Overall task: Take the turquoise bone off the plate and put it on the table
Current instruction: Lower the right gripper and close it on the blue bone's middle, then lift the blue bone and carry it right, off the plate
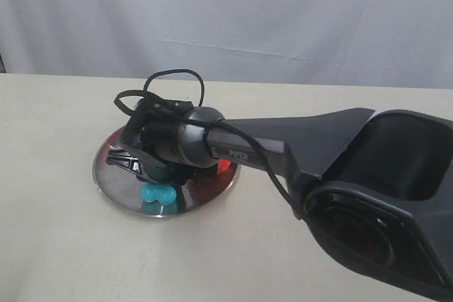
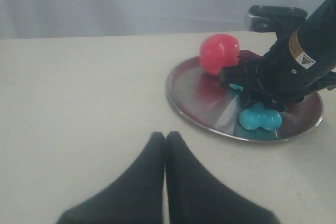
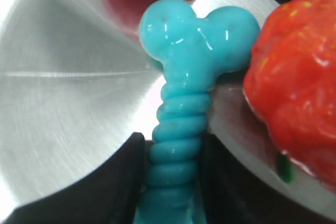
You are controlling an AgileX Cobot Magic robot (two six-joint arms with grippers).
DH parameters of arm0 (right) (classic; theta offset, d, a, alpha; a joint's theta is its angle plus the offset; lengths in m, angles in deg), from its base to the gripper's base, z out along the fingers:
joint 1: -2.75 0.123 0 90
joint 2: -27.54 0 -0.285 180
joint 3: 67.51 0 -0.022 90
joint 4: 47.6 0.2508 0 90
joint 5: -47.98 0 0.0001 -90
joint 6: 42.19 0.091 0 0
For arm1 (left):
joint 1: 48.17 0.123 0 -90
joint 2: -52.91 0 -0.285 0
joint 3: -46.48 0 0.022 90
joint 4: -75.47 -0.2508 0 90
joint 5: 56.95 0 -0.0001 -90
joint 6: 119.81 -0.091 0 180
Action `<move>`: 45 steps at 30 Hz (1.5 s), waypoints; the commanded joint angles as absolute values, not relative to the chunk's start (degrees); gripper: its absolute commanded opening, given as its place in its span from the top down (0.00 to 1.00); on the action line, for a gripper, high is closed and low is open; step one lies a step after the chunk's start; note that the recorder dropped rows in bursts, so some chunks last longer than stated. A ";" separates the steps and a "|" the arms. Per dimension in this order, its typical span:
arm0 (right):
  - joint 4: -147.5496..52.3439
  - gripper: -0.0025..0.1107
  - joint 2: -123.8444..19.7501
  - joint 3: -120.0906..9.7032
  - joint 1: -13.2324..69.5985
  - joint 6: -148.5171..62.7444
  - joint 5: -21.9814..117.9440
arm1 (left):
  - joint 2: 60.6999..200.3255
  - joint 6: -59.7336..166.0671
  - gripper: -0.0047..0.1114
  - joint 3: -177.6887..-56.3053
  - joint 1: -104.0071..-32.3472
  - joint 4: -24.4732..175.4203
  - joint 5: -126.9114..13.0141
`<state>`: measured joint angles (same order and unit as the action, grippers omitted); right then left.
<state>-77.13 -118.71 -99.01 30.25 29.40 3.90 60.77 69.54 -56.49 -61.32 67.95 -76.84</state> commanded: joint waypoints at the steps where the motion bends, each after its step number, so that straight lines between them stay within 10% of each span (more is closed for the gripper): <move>1: -77.72 0.98 -117.10 -99.12 30.17 29.14 3.01 | 60.70 69.63 0.96 -56.31 -61.47 67.94 -76.80; 25: -77.93 0.98 -99.48 -99.12 31.13 12.84 -10.23 | 60.70 69.63 0.96 -56.31 -61.47 67.94 -76.80; 45: -71.02 0.98 -94.52 -84.33 15.37 0.43 -10.39 | 60.70 69.63 0.96 -56.31 -61.47 67.94 -76.80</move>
<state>-71.00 -95.33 -88.56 16.55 -1.42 -16.40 60.77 69.54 -56.49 -61.32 67.95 -76.84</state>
